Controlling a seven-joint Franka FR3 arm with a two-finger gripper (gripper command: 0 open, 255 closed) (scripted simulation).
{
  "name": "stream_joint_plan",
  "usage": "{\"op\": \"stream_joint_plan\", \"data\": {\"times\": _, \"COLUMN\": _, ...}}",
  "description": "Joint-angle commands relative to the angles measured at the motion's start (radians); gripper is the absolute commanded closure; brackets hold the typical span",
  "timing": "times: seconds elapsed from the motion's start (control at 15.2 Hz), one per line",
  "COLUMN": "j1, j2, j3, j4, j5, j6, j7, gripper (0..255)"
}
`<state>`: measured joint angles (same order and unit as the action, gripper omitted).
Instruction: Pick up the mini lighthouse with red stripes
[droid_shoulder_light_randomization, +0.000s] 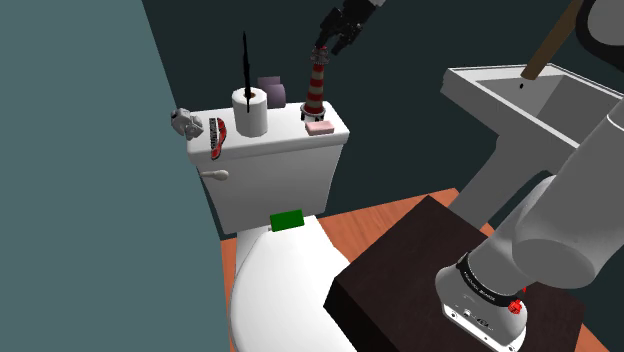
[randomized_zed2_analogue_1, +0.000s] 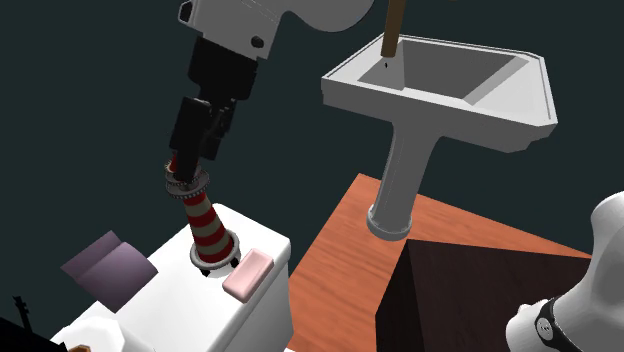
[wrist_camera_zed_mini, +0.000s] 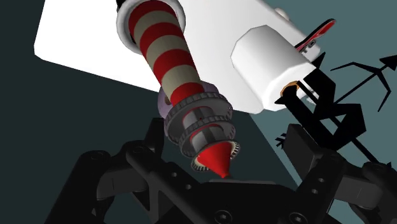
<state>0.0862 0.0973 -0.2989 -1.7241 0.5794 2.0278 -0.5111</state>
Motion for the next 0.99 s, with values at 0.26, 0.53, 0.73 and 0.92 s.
{"op": "stream_joint_plan", "data": {"times": 0.26, "j1": -0.006, "j2": 0.043, "j3": 0.003, "j4": -0.004, "j5": 0.043, "j6": 0.041, "j7": -0.048, "gripper": 0}}
{"op": "stream_joint_plan", "data": {"times": 0.53, "j1": -0.005, "j2": 0.048, "j3": 0.005, "j4": -0.031, "j5": 0.054, "j6": 0.068, "j7": -0.067, "gripper": 0}}
{"op": "stream_joint_plan", "data": {"times": 0.73, "j1": -0.006, "j2": 0.046, "j3": 0.004, "j4": -0.033, "j5": 0.054, "j6": 0.068, "j7": -0.068, "gripper": 255}}
{"op": "stream_joint_plan", "data": {"times": 0.92, "j1": -0.005, "j2": 0.046, "j3": 0.004, "j4": -0.033, "j5": 0.053, "j6": 0.068, "j7": -0.068, "gripper": 255}}
